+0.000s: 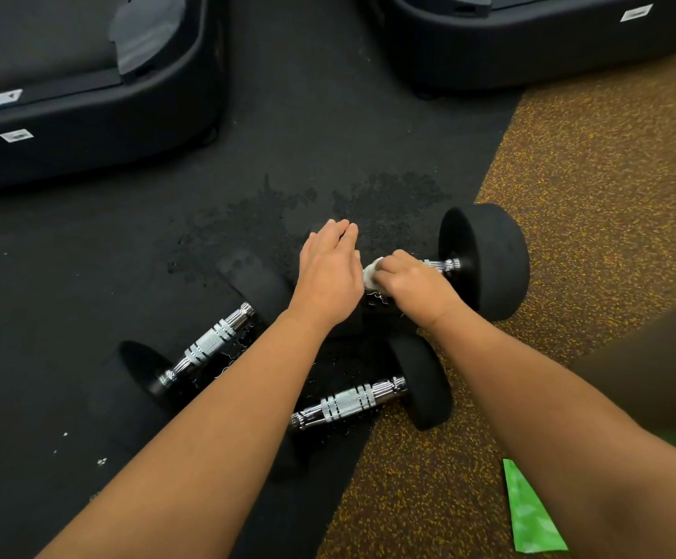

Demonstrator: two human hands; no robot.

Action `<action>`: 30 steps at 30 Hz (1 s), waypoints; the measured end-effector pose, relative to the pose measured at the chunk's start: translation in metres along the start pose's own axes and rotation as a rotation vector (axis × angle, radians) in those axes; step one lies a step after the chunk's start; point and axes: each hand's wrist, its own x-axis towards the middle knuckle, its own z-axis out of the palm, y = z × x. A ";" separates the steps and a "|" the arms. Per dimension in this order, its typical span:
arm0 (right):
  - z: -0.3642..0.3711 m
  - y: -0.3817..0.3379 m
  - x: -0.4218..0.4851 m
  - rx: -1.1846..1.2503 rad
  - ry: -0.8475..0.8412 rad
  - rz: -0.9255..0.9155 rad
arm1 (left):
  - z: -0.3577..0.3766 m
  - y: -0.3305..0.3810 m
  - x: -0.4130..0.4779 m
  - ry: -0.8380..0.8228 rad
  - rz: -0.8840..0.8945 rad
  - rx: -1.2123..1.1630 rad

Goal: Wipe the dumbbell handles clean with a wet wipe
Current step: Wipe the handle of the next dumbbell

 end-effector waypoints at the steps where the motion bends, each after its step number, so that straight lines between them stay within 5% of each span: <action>1: 0.000 0.001 -0.001 0.005 0.012 0.043 | 0.000 -0.001 0.000 0.003 0.005 0.000; 6: 0.007 -0.013 0.001 -0.014 0.057 0.057 | 0.003 0.000 -0.001 0.028 0.003 0.014; 13: -0.001 -0.006 0.016 0.005 -0.130 0.059 | 0.000 0.000 -0.001 0.016 0.009 0.031; 16: -0.010 0.010 0.022 0.002 -0.300 0.174 | -0.001 -0.001 0.000 0.003 0.010 0.013; 23: -0.017 -0.001 0.031 0.002 -0.375 0.491 | 0.000 -0.002 -0.002 0.000 0.017 0.004; 30: -0.017 -0.029 0.040 -0.002 -0.439 0.485 | 0.000 0.000 0.000 -0.015 -0.011 0.019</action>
